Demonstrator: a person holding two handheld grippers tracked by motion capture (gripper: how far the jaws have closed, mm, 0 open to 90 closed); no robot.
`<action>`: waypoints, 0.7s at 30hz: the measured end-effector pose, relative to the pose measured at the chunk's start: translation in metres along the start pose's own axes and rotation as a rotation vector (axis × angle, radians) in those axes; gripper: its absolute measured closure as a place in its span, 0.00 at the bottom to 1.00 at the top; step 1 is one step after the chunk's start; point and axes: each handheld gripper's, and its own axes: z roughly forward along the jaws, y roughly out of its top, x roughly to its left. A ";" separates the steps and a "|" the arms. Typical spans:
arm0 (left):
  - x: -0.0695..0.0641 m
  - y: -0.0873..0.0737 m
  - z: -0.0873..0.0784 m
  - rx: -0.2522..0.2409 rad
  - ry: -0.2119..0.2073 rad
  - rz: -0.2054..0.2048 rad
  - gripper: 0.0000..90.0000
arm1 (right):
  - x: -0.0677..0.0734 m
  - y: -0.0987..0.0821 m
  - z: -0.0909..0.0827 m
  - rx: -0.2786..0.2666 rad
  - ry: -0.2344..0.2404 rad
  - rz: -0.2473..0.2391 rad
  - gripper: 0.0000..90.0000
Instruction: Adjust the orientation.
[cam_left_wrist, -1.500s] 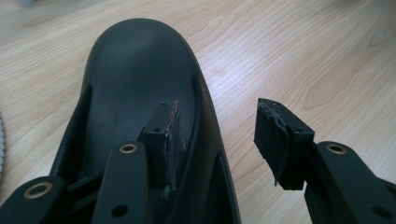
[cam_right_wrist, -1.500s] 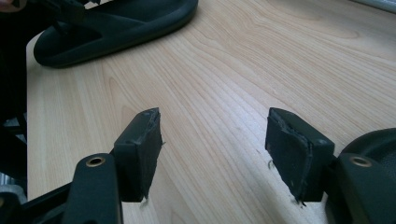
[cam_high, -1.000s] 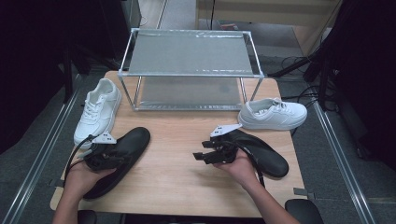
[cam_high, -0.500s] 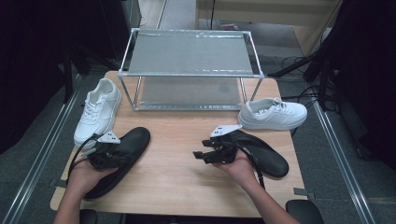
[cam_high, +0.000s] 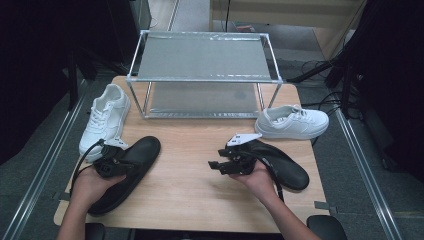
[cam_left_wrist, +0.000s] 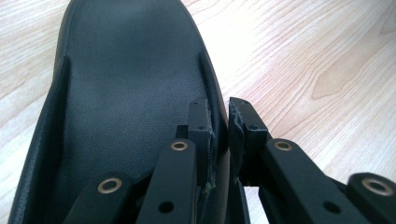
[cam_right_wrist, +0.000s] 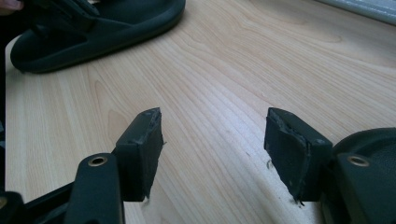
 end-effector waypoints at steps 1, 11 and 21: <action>-0.002 0.001 -0.002 -0.007 0.003 -0.004 0.90 | 0.000 0.000 0.000 -0.003 0.001 0.003 0.42; -0.025 0.024 -0.012 -0.056 -0.089 0.020 0.92 | -0.001 -0.003 -0.005 -0.007 -0.012 0.006 0.42; -0.053 0.061 0.003 -0.046 -0.152 0.104 0.93 | -0.005 -0.013 -0.023 -0.041 -0.033 0.056 0.42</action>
